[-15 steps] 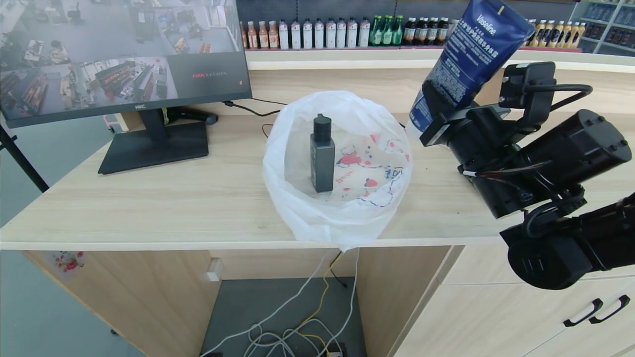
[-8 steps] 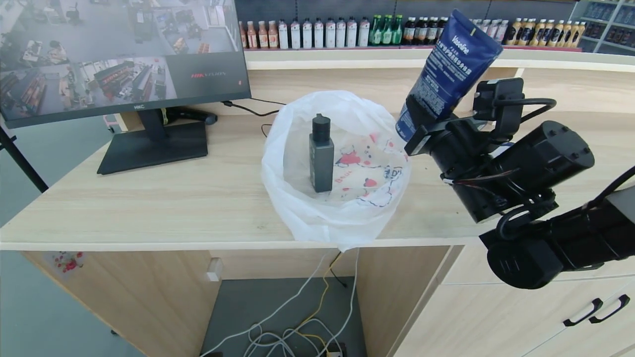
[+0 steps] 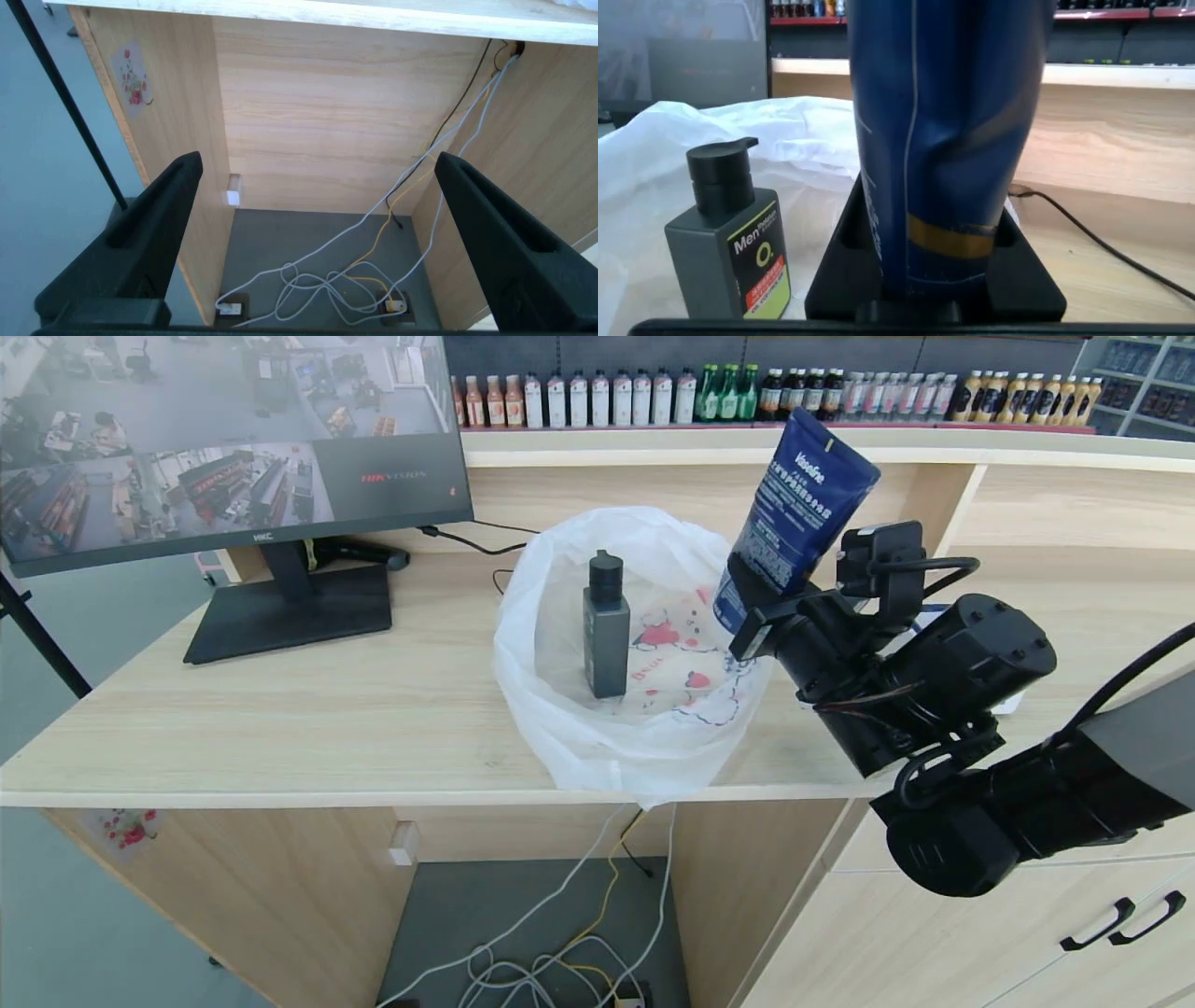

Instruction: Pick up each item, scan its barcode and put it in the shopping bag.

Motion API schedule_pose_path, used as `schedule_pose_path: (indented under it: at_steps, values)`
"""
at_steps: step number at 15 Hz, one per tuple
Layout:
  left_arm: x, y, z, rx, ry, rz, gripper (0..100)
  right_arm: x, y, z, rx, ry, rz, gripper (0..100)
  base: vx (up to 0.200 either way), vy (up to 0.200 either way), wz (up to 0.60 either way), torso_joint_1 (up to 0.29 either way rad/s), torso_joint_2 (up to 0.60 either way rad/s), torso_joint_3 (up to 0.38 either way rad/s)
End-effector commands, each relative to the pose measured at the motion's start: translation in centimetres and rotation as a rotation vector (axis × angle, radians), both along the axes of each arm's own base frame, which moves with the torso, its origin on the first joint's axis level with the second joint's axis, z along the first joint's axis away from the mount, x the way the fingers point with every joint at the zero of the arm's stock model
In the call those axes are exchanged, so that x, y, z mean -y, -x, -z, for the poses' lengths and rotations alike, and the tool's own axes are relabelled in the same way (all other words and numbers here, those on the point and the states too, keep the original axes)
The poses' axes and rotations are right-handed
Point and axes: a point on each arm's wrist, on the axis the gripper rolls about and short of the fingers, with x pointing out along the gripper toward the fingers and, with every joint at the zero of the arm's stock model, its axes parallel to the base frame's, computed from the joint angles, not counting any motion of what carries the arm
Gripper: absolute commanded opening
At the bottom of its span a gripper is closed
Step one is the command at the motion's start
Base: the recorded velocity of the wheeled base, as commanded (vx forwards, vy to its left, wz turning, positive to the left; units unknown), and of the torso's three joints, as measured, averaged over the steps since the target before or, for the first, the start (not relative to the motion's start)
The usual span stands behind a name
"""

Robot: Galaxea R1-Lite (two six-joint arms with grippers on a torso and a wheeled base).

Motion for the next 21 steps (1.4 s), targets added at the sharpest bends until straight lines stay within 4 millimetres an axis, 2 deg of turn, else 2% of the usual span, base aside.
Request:
schedule_pose_path:
  at_steps: [1, 2, 4, 14, 21]
  values:
    - [0.0, 0.0, 0.0, 0.0, -0.001, 0.0, 100, -0.3, -0.4, 1.2, -0.032, 0.015, -0.002, 0, 0.0, 0.0, 0.0, 0.0, 0.0, 0.0]
    - [0.0, 0.0, 0.0, 0.0, -0.001, 0.0, 100, -0.3, -0.5, 2.4, -0.072, 0.024, -0.006, 0, 0.0, 0.0, 0.0, 0.0, 0.0, 0.0]
    - [0.0, 0.0, 0.0, 0.0, -0.001, 0.0, 100, -0.6, -1.2, 3.2, -0.084, 0.028, -0.006, 0, 0.0, 0.0, 0.0, 0.0, 0.0, 0.0]
    - [0.0, 0.0, 0.0, 0.0, 0.0, 0.0, 100, -1.2, -2.1, 4.4, -0.1, 0.037, -0.009, 0, 0.0, 0.0, 0.0, 0.0, 0.0, 0.0]
    - [0.0, 0.0, 0.0, 0.0, 0.0, 0.0, 100, -1.7, -1.9, 5.4, -0.131, 0.054, -0.022, 0, 0.0, 0.0, 0.0, 0.0, 0.0, 0.0]
